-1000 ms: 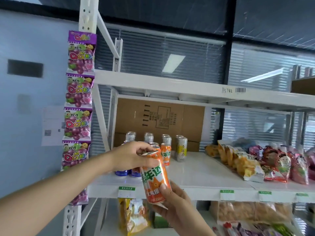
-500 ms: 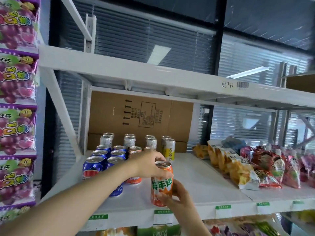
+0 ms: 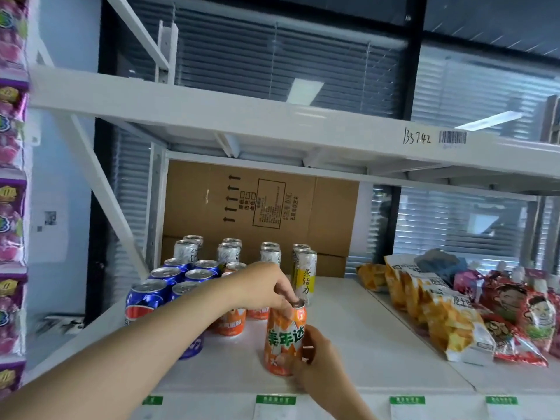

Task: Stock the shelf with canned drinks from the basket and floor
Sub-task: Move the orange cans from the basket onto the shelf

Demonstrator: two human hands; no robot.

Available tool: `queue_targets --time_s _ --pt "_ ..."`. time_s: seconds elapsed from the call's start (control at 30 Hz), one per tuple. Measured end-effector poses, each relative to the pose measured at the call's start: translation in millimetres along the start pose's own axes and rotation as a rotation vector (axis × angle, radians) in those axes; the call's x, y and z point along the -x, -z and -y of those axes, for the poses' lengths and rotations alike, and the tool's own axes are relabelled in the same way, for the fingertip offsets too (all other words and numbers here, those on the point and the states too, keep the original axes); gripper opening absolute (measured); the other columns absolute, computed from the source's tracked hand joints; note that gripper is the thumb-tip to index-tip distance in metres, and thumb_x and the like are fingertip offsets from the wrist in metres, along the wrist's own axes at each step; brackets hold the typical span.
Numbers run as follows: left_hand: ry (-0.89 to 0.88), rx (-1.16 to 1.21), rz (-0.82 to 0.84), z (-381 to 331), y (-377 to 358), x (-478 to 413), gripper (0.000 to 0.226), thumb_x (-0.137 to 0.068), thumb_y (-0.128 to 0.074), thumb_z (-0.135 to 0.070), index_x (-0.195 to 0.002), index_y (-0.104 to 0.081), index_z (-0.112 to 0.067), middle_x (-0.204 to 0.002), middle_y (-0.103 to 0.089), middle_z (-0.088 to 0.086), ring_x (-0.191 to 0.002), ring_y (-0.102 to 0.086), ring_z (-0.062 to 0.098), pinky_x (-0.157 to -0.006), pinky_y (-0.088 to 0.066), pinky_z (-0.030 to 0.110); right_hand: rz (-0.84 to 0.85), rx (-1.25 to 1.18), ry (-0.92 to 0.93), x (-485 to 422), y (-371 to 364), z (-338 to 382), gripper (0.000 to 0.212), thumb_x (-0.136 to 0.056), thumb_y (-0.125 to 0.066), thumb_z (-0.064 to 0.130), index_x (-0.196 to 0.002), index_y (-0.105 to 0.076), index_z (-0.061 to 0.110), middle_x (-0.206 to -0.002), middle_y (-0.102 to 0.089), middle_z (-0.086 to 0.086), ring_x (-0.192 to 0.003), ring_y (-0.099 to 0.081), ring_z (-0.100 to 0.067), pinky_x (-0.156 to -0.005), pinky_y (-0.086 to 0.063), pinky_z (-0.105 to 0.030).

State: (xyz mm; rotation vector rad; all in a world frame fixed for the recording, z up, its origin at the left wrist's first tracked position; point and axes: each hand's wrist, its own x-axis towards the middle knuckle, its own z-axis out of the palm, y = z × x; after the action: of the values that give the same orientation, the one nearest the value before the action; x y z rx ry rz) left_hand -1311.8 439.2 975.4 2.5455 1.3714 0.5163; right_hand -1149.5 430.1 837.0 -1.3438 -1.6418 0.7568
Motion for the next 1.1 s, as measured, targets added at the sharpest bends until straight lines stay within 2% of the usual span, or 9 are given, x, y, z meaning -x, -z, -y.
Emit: queue_targets --time_s 0.1,0.2,0.33,0.47,0.57,0.67,0.77,0.93,1.1 --pt "0.033 -0.025 0.002 4 0 -8 0.034 -0.078 -0.078 -0.031 -0.11 -0.074 -0.022 -0.11 -0.072 -0.012 -0.091 -0.063 -0.001 -0.077 -0.047 0.014 0.017 0.154 0.0 -14 0 2 0.041 -0.08 -0.076 0.03 -0.109 -0.048 0.039 -0.102 -0.066 0.017 -0.095 -0.064 -0.006 -0.082 -0.053 -0.021" --pt "0.049 -0.102 -0.002 7 2 -16 0.034 -0.079 -0.078 -0.029 -0.11 -0.074 -0.016 -0.113 -0.072 -0.009 -0.094 -0.062 0.001 -0.08 -0.046 0.017 0.047 0.178 0.024 -31 -6 1 0.04 -0.081 -0.074 0.029 -0.116 -0.054 0.033 -0.108 -0.069 0.014 -0.097 -0.065 -0.008 -0.084 -0.052 -0.023" --pt "0.083 -0.184 -0.013 14 5 -26 0.037 -0.079 -0.079 -0.027 -0.112 -0.073 -0.011 -0.115 -0.071 -0.004 -0.106 -0.062 0.01 -0.095 -0.048 0.028 0.056 0.122 0.024 -55 -22 -5 0.037 -0.08 -0.074 0.023 -0.115 -0.061 0.026 -0.103 -0.072 0.011 -0.094 -0.066 -0.007 -0.084 -0.053 -0.027" --pt "0.104 -0.236 -0.014 26 6 -37 0.038 -0.08 -0.078 -0.027 -0.114 -0.071 -0.011 -0.116 -0.071 0.0 -0.11 -0.062 0.015 -0.094 -0.048 0.029 -0.013 0.005 -0.046 -68 -37 -16 0.039 -0.072 -0.074 0.028 -0.101 -0.048 0.031 -0.102 -0.07 0.005 -0.096 -0.066 -0.016 -0.09 -0.053 -0.045" --pt "0.103 -0.239 -0.017 32 7 -42 0.038 -0.082 -0.075 -0.026 -0.115 -0.071 -0.01 -0.118 -0.07 0.0 -0.114 -0.058 0.016 -0.095 -0.043 0.027 -0.022 0.006 -0.063 -75 -41 -16 0.039 -0.075 -0.077 0.03 -0.097 -0.045 0.026 -0.099 -0.068 0.004 -0.095 -0.064 -0.019 -0.09 -0.052 -0.043" --pt "0.104 -0.246 -0.019 37 8 -45 0.035 -0.084 -0.074 -0.026 -0.114 -0.072 -0.009 -0.117 -0.07 0.0 -0.114 -0.055 0.016 -0.091 -0.04 0.025 -0.041 0.03 -0.05 -77 -44 -12 0.037 -0.078 -0.076 0.031 -0.1 -0.047 0.023 -0.1 -0.068 0.004 -0.093 -0.064 -0.016 -0.087 -0.051 -0.04" --pt "0.103 -0.256 -0.018 43 8 -48 0.024 -0.083 -0.074 -0.027 -0.103 -0.075 -0.014 -0.107 -0.072 0.0 -0.111 -0.056 0.017 -0.092 -0.044 0.029 -0.053 0.057 -0.035 -76 -44 -8 0.034 -0.08 -0.075 0.034 -0.099 -0.047 0.025 -0.097 -0.066 0.005 -0.091 -0.062 -0.015 -0.081 -0.049 -0.033" --pt "0.118 -0.207 -0.048 50 6 -49 0.038 -0.082 -0.076 -0.026 -0.116 -0.07 -0.01 -0.119 -0.07 0.001 -0.106 -0.063 0.015 -0.091 -0.048 0.026 -0.072 0.107 -0.033 -72 -42 -2 0.03 -0.082 -0.072 0.042 -0.095 -0.051 0.025 -0.088 -0.064 0.009 -0.083 -0.06 -0.012 -0.067 -0.044 -0.028" --pt "0.136 -0.152 -0.055 56 4 -47 0.039 -0.082 -0.075 -0.026 -0.119 -0.069 -0.013 -0.124 -0.067 0.0 -0.113 -0.06 0.016 -0.1 -0.047 0.035 -0.081 0.127 -0.05 -69 -39 3 0.034 -0.077 -0.075 0.051 -0.087 -0.053 0.027 -0.08 -0.062 0.012 -0.075 -0.058 -0.009 -0.057 -0.04 -0.023"
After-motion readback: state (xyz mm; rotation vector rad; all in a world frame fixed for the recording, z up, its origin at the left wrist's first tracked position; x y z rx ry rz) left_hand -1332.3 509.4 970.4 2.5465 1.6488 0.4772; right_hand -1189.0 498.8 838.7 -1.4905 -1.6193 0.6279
